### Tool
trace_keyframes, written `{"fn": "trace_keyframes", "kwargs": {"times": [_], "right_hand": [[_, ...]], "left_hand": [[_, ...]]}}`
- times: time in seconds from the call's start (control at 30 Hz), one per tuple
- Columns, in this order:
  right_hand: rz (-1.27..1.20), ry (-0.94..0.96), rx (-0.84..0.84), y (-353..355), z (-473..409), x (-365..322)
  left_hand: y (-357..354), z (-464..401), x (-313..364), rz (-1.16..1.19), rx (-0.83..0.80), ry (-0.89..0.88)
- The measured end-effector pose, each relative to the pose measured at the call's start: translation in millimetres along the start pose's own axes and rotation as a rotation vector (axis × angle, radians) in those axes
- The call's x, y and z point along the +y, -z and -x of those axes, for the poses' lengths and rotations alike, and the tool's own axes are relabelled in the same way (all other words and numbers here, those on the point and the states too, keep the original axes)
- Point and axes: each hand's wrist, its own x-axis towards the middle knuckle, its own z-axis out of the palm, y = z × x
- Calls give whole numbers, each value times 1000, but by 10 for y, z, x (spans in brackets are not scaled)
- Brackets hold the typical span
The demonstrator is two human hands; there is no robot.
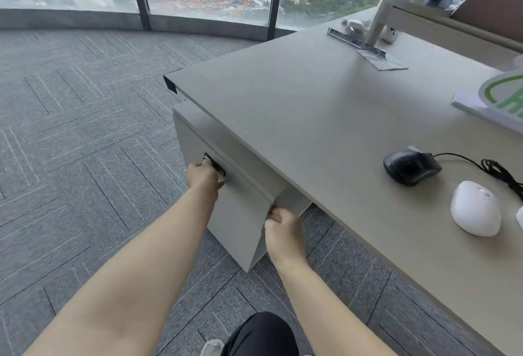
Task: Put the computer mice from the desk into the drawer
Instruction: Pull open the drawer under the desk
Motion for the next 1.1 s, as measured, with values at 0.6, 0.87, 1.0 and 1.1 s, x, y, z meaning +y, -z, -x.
{"fn": "trace_keyframes", "kwargs": {"times": [0.6,0.87,1.0,1.1], "right_hand": [[-88,4,-721,-709,1305,158],[53,88,-829,-1035,1676,238],[78,116,-834,-1016,1750,194],[30,159,-750,-886,1791,97]], "left_hand": [[2461,460,-185,95,115,5],[3058,522,-231,74,155,-22],[3164,573,-232,28,148,0],[3181,738,-86,-230,316,-125]]}}
